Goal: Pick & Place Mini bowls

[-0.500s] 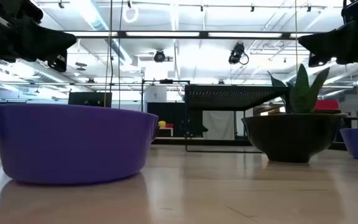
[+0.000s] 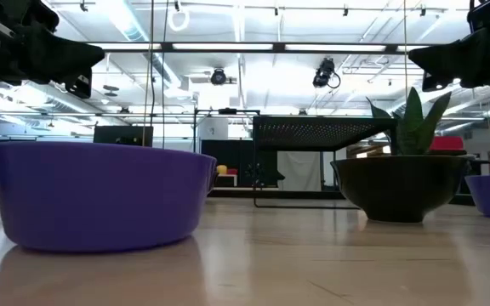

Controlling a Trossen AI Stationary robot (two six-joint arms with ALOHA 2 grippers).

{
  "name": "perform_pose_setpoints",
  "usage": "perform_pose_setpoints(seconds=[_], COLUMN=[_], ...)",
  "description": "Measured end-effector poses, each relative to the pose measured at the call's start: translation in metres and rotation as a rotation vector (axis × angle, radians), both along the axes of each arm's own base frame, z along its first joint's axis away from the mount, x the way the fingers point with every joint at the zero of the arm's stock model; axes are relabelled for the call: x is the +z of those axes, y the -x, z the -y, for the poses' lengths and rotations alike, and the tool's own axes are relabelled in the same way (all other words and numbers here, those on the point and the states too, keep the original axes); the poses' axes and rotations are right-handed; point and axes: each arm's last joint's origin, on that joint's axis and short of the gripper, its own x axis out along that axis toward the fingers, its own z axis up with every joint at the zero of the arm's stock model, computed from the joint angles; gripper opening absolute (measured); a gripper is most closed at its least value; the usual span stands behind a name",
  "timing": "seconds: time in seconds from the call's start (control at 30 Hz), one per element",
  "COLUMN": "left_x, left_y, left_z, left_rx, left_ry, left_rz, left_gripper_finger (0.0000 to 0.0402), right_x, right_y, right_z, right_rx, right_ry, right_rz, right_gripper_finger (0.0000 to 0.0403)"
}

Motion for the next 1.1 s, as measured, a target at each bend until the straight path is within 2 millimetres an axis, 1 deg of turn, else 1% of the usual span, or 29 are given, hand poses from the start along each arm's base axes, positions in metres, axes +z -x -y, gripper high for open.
perform_pose_setpoints(seconds=[0.7, 0.83, 0.93, 1.03, 1.1], left_x=[0.0, 0.004, 0.011, 0.019, 0.019], left_y=[0.0, 0.0, 0.002, 0.002, -0.001], left_z=[0.0, 0.0, 0.0, 0.002, 0.002], left_rx=[0.0, 0.0, 0.009, -0.062, -0.084], left_ry=[0.0, 0.002, 0.025, 0.045, 0.035], left_rz=[0.003, 0.042, 0.115, 0.193, 0.183], left_gripper_finger=[0.0028, 0.0028, 0.0028, 0.0028, 0.0028], right_x=[0.0, 0.0, 0.0, 0.0, 0.0], right_y=[0.0, 0.0, 0.0, 0.0, 0.0], right_z=[0.0, 0.0, 0.0, 0.0, 0.0], right_rx=[0.0, 0.0, 0.0, 0.0, 0.0], right_ry=[0.0, 0.0, 0.0, 0.0, 0.0], right_rz=[0.0, 0.0, 0.0, 0.0, 0.0], right_gripper_finger=[0.0009, 0.0009, 0.0009, 0.0009, 0.0009])
